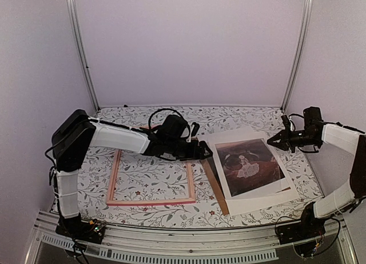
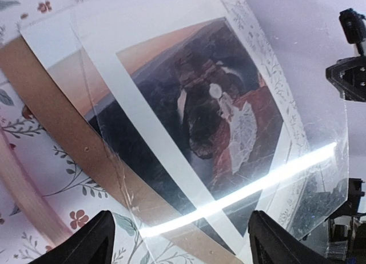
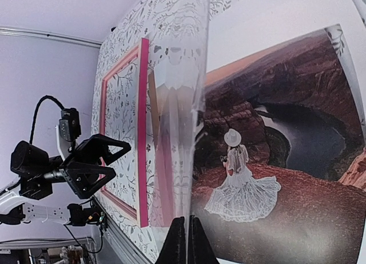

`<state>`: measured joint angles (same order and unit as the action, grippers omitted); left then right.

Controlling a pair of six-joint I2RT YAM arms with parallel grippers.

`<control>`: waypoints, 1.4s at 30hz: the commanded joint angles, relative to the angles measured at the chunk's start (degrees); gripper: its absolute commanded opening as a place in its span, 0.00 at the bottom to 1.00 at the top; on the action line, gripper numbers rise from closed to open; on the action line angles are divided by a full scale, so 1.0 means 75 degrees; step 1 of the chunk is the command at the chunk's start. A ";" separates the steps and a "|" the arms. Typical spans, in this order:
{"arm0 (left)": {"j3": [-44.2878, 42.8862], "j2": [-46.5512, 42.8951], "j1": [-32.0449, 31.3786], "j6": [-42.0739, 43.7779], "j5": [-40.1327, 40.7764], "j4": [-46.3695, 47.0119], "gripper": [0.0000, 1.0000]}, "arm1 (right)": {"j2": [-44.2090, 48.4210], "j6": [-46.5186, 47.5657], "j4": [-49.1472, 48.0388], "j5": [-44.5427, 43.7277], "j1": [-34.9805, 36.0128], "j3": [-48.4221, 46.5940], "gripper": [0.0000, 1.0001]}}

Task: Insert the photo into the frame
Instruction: Pick up the glass panel from the mat board, then adjust the frame body at the center of the board.

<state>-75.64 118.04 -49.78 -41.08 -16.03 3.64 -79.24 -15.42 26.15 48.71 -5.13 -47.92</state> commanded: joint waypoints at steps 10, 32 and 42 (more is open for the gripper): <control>0.1451 -0.3428 0.1533 0.1302 0.1969 -0.2316 0.86 | 0.0316 -0.1057 0.0322 0.0829 0.0813 -0.2151 0.00; 0.3505 -0.3346 0.5834 0.1764 0.1311 -0.1901 0.88 | -0.0764 -0.3150 -0.1540 0.1321 0.3210 -0.4105 0.00; 0.3317 -0.2414 0.5746 0.1858 0.0340 -0.1285 0.80 | -0.0639 -0.3395 -0.2008 0.1123 0.3237 -0.3585 0.00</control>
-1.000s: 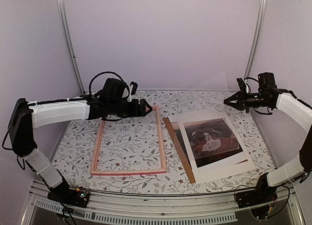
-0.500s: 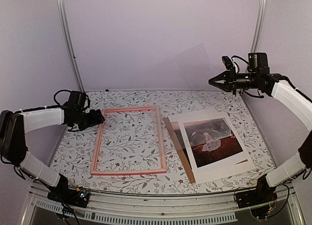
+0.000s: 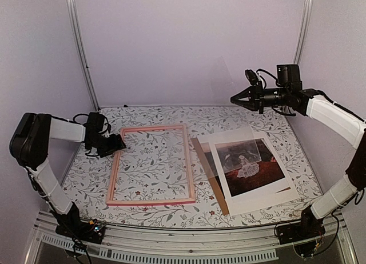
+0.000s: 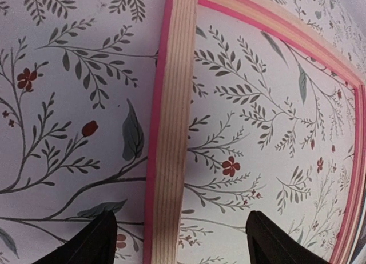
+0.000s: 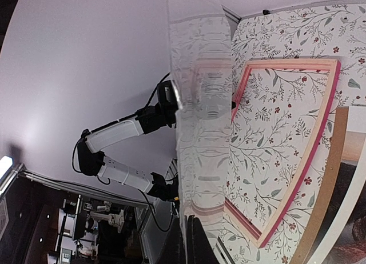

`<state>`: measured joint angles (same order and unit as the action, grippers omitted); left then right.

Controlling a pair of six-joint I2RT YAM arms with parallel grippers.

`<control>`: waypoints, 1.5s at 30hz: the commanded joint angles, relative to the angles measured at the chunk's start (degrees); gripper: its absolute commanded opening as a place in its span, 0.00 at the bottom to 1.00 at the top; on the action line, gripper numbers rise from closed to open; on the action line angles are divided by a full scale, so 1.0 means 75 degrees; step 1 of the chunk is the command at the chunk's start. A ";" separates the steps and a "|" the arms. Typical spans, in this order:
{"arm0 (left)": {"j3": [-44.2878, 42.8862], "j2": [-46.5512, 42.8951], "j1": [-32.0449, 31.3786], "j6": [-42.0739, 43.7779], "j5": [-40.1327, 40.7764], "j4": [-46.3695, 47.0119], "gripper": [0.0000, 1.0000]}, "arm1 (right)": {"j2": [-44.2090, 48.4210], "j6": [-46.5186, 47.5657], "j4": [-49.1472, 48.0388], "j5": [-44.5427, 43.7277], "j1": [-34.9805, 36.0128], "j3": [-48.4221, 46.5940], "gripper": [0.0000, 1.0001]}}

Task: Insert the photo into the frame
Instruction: Adjust the frame body at the center of the board.

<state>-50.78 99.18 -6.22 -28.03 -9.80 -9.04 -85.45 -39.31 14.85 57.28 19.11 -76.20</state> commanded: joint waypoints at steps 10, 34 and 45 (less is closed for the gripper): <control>0.0394 -0.0053 -0.1100 -0.0137 -0.0389 0.0565 0.76 | 0.0226 -0.0243 -0.0545 -0.0229 -0.0004 0.0346 0.00; -0.0121 0.0346 -0.2019 0.0159 0.1135 -0.0020 0.58 | 0.0167 -0.0247 -0.0616 -0.0395 0.0002 0.0611 0.00; -0.0289 0.0599 -0.2481 0.0442 0.1903 -0.0507 0.35 | 0.0077 -0.0185 -0.0609 -0.0359 -0.0075 0.0581 0.00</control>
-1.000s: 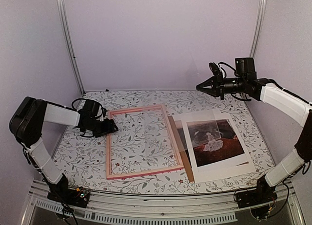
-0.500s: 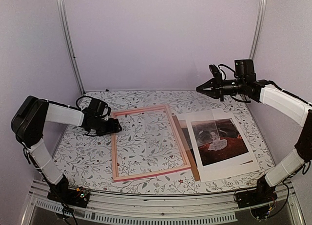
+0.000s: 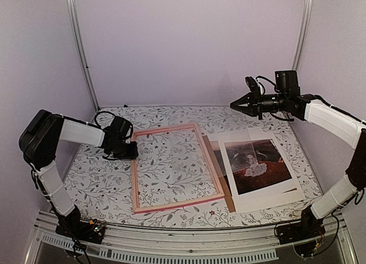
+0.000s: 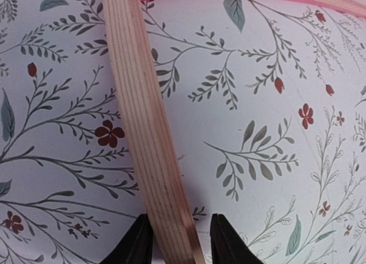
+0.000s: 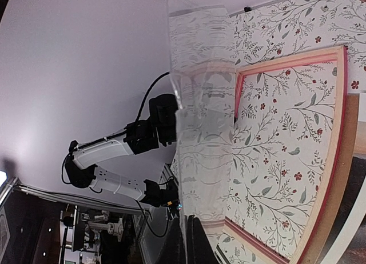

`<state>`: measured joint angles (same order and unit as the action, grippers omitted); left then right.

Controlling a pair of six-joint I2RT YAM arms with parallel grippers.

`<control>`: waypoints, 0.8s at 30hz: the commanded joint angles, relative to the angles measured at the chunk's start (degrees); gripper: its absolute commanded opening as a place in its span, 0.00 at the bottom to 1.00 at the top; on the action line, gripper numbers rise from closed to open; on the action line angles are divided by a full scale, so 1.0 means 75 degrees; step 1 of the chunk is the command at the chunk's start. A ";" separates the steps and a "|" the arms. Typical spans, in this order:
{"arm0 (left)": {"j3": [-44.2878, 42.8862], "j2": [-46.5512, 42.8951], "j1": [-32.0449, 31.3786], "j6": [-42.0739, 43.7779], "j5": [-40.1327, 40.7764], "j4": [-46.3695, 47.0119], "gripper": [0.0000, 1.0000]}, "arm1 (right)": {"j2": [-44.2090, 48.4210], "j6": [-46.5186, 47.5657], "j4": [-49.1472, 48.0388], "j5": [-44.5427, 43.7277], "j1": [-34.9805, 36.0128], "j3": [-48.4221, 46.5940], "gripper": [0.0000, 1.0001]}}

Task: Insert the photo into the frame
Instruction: Adjust the frame body at the center of the board.

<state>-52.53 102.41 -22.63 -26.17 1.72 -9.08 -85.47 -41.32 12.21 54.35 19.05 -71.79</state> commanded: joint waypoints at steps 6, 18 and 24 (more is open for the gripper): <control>-0.0036 0.0088 -0.0544 0.0594 0.0572 -0.0627 0.25 | 0.0166 0.0118 -0.0247 0.0038 -0.0261 0.0134 0.00; -0.0599 0.0384 -0.0613 0.1250 0.0357 -0.0776 0.21 | 0.0148 0.0218 -0.0170 -0.0063 -0.0307 0.0246 0.00; -0.0917 0.0521 -0.0680 0.1101 -0.0025 -0.0685 0.29 | 0.0100 0.0043 -0.0472 -0.0127 -0.0270 0.0539 0.00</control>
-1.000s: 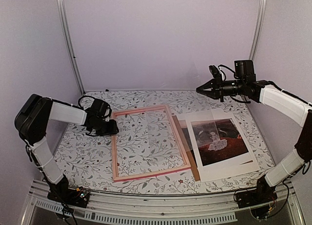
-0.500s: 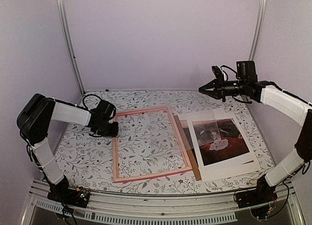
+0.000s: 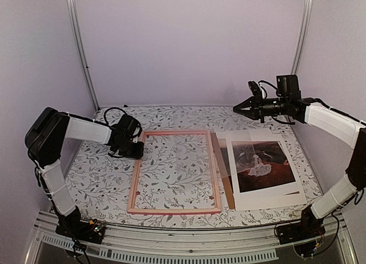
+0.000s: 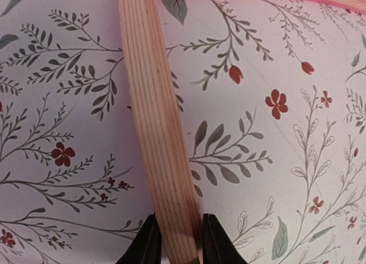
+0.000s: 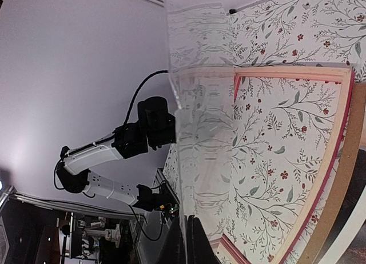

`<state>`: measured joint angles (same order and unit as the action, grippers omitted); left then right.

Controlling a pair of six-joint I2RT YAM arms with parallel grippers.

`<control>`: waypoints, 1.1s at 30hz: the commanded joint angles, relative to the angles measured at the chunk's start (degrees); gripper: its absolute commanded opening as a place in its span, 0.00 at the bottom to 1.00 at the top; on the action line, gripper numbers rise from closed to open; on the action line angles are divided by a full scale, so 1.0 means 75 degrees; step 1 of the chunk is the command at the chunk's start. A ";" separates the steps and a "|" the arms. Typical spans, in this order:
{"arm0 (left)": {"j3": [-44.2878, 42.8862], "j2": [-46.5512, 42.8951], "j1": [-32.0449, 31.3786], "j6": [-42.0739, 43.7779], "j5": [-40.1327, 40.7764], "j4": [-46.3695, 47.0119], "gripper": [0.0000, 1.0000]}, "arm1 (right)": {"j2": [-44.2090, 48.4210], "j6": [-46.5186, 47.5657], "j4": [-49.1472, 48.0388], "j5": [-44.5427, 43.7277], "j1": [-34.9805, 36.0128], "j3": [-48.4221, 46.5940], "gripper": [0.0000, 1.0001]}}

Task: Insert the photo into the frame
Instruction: Adjust the frame body at the center of the board, then place the glass panel at the frame body.

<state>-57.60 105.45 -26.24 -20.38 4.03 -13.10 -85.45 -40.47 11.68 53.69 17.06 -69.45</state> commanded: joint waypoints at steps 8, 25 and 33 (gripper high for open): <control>-0.0339 -0.0482 -0.0035 0.0084 -0.0440 -0.0107 0.60 | 0.0050 -0.0449 -0.0758 -0.0473 0.0357 0.0512 0.00; 0.0825 -0.3836 0.2030 -0.0506 0.0691 -0.0448 0.87 | -0.1087 -0.2354 -0.2951 -0.1358 0.2394 -0.0184 0.00; 0.0857 -0.4275 0.2328 -0.0486 0.0442 -0.0549 0.97 | -0.2142 -0.3009 -0.3617 -0.1969 0.2846 -0.0086 0.00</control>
<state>-51.90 75.09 -9.26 -24.03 8.34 -16.03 -99.18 -59.66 -10.20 43.05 38.68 -70.70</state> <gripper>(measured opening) 0.953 0.008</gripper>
